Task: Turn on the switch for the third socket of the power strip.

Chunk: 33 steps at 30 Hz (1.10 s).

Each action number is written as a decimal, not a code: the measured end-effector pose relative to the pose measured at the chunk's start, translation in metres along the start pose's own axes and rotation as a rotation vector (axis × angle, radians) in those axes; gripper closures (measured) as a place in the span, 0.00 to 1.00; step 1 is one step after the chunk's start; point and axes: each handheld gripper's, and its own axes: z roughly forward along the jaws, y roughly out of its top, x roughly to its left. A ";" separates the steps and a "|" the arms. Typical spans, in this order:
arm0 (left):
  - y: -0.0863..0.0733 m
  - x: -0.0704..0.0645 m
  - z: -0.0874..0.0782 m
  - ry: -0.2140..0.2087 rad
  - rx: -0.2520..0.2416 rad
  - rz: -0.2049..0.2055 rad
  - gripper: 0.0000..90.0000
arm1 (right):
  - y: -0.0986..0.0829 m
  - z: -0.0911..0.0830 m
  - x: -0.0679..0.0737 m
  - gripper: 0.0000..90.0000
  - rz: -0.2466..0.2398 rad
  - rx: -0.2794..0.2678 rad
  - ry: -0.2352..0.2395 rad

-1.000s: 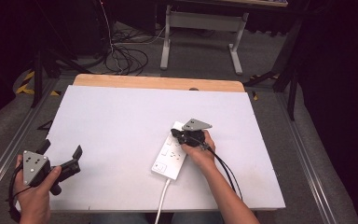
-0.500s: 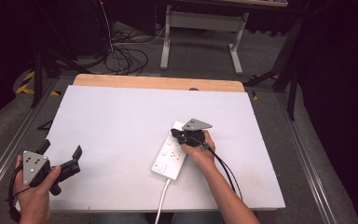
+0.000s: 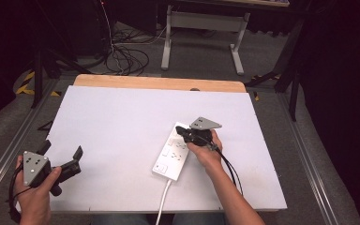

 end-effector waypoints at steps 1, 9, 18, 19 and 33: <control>0.000 0.000 0.000 -0.003 0.002 0.002 0.02 | 0.000 0.000 0.000 1.00 0.000 0.000 0.000; 0.000 0.001 0.000 0.000 0.000 -0.004 0.02 | 0.006 -0.031 -0.001 0.95 0.022 -0.063 0.021; 0.000 -0.001 0.001 -0.010 0.004 0.000 0.02 | 0.003 -0.048 -0.004 0.90 0.039 -0.082 0.017; 0.000 0.000 0.001 -0.008 0.003 0.001 0.02 | 0.003 -0.049 -0.005 0.90 0.037 -0.084 0.014; 0.000 0.000 0.000 -0.005 0.000 0.000 0.02 | 0.002 -0.062 -0.007 0.83 0.045 -0.153 0.018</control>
